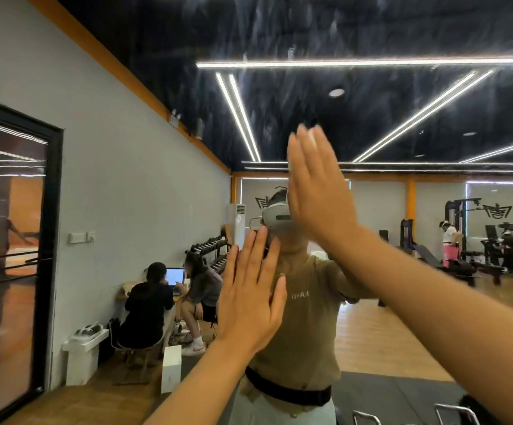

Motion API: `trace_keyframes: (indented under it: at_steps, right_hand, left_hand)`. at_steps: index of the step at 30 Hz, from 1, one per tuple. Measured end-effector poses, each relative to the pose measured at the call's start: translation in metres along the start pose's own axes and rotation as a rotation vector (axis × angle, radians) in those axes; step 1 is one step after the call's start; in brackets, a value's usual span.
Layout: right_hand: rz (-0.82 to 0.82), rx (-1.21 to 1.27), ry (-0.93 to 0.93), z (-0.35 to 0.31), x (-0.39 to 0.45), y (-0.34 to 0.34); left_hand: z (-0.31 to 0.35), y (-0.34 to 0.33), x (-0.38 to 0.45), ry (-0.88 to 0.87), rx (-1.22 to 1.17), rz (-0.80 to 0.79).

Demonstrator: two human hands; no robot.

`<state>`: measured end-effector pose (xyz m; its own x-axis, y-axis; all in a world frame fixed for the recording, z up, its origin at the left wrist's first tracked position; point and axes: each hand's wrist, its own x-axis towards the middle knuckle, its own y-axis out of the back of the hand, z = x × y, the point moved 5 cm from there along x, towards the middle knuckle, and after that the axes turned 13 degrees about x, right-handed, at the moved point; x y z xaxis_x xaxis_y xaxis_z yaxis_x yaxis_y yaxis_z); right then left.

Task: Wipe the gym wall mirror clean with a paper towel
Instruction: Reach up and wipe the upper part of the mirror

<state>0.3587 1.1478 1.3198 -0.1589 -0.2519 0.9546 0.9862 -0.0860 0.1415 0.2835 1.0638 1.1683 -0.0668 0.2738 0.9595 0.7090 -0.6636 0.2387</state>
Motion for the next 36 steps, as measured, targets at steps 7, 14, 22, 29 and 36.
trace_keyframes:
  at_steps: [7, 14, 22, 29, 36]
  right_hand:
    - [-0.1, 0.035, 0.069, -0.018, -0.157, -0.003]
    - [-0.159, -0.017, 0.191, -0.011, -0.16, 0.001]
    - [-0.063, -0.054, -0.015, 0.052, 0.004, 0.037]
    - [0.09, 0.021, -0.204, 0.054, 0.029, 0.044]
    - [-0.062, 0.092, -0.148, 0.016, -0.132, 0.024]
  left_hand:
    - [0.0, -0.007, -0.003, -0.008, 0.053, 0.015]
    - [-0.001, -0.009, -0.005, -0.015, 0.068, 0.036]
    - [0.0, -0.008, -0.006, -0.021, 0.077, 0.07]
    - [-0.001, -0.009, -0.008, -0.03, 0.069, 0.084]
    - [-0.002, -0.011, -0.008, -0.031, 0.02, 0.067]
